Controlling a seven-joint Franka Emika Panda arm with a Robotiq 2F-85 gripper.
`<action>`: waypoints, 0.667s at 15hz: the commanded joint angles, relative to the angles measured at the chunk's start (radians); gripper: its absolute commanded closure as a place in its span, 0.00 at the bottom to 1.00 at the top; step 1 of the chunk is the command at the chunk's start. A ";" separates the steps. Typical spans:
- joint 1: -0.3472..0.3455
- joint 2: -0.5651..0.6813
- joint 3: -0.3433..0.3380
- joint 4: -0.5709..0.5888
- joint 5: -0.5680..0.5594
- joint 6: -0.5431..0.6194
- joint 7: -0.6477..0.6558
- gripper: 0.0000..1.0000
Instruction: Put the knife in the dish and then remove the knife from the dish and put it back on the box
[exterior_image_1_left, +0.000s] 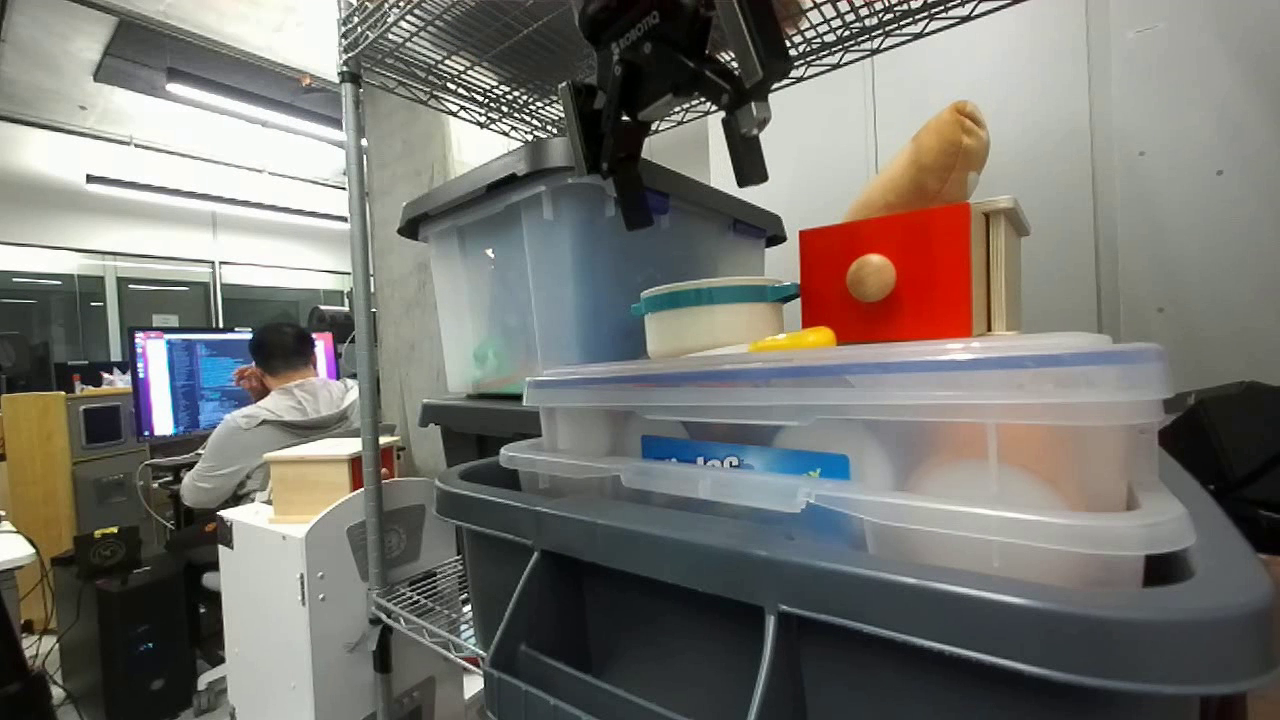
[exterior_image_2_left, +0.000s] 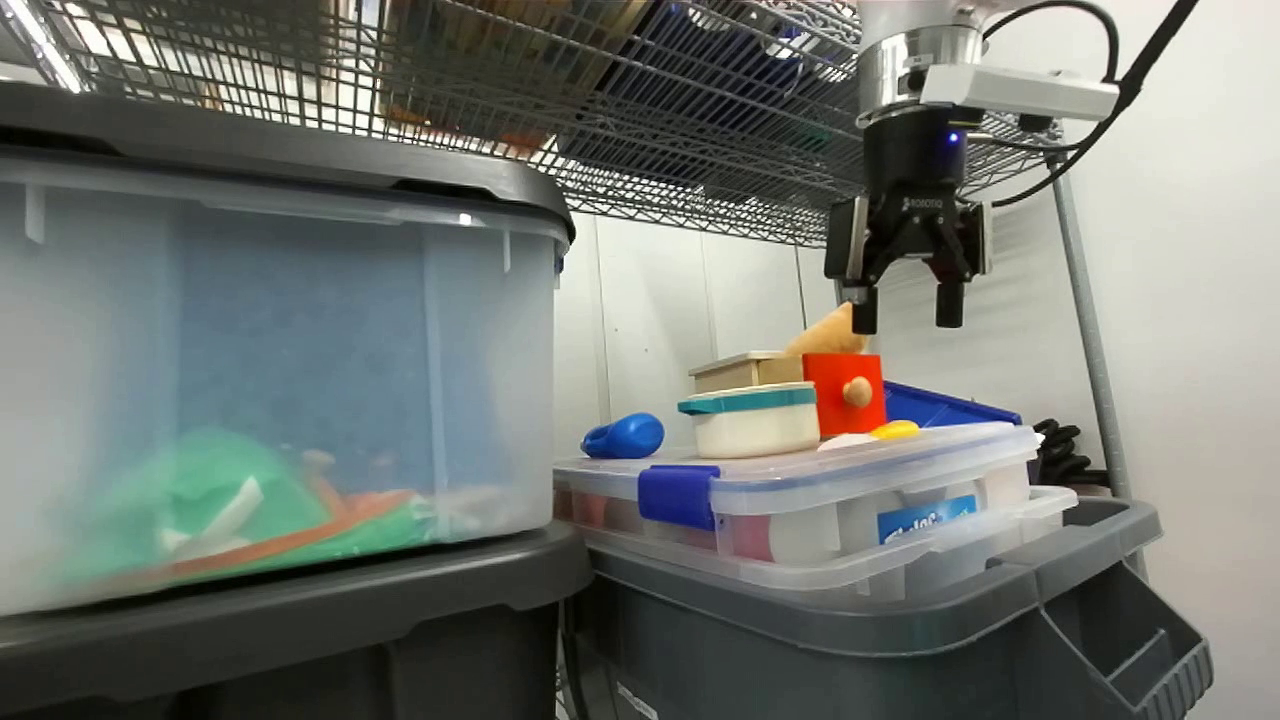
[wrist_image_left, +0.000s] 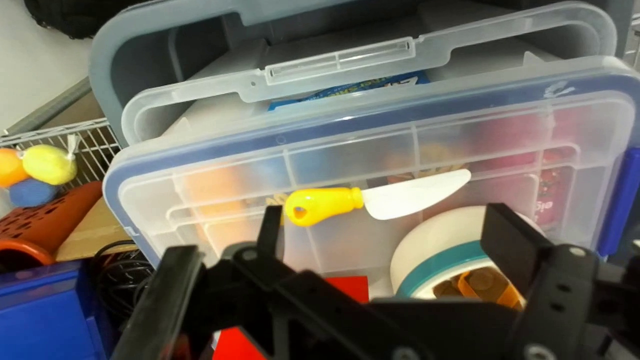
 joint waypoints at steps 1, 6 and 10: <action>0.016 0.028 -0.033 0.003 0.051 0.062 -0.102 0.00; 0.014 0.081 -0.053 0.005 0.076 0.115 -0.207 0.00; 0.010 0.145 -0.058 0.013 0.066 0.157 -0.263 0.00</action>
